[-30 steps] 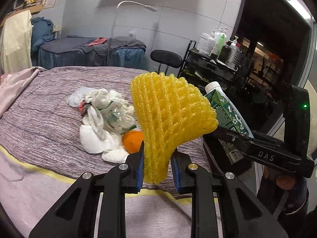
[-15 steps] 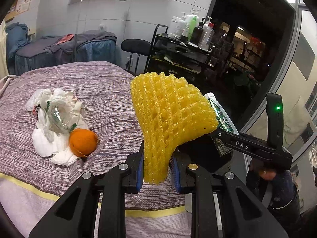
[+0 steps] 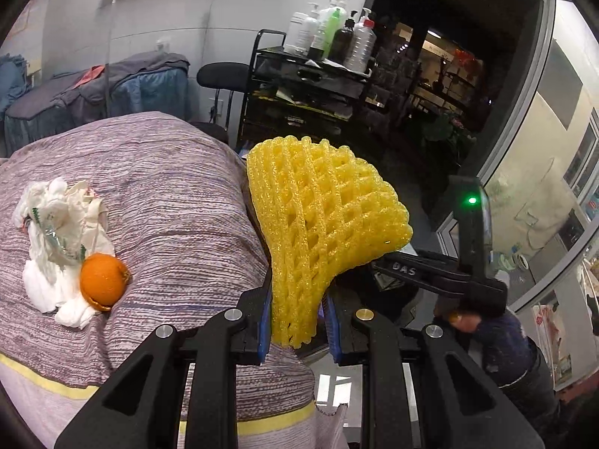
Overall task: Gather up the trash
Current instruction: 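Carry the foam net and milk carton to the brown bin and release both inside, then move both tools back over the bed toward the orange and tissues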
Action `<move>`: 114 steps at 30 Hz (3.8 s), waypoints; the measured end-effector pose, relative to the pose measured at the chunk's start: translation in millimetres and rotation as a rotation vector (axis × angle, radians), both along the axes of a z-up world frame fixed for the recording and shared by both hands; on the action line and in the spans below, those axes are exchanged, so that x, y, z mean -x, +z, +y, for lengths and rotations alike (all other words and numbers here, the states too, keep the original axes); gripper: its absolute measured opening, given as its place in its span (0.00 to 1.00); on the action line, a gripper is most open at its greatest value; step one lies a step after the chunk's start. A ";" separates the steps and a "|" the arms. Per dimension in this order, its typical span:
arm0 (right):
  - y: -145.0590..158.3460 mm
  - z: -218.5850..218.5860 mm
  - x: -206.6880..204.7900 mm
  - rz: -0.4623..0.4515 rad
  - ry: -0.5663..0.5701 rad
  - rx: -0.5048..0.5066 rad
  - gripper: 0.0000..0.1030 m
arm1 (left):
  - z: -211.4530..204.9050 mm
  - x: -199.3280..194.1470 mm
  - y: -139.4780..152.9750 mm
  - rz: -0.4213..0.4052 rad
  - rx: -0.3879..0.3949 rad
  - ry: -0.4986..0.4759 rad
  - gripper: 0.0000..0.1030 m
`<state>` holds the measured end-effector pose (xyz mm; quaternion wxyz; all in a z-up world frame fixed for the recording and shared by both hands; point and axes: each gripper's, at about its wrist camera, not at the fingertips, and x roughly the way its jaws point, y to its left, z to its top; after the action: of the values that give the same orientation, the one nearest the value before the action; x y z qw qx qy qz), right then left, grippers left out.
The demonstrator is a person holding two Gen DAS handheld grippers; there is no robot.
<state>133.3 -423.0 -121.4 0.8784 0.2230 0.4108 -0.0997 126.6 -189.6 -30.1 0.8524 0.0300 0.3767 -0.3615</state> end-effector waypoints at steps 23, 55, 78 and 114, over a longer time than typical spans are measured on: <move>4.3 -6.2 21.2 -0.041 -0.087 0.037 0.70 | -33.9 -1.0 -4.4 0.017 -0.029 -0.072 0.22; 17.6 -56.3 84.7 -0.081 -0.328 0.059 0.81 | -119.2 -36.1 -36.5 0.087 -0.142 -0.138 0.22; 22.4 -55.6 87.7 -0.106 -0.355 0.067 0.87 | -108.7 -22.1 -18.8 -0.026 -0.111 -0.134 0.93; 56.4 58.7 29.1 -0.203 0.001 0.076 0.88 | 63.2 -9.0 17.5 -0.130 -0.017 0.201 0.94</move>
<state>104.1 -364.3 -65.0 0.9233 0.1983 0.3159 -0.0917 135.7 -126.5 -12.6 0.9066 0.0226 0.3248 -0.2685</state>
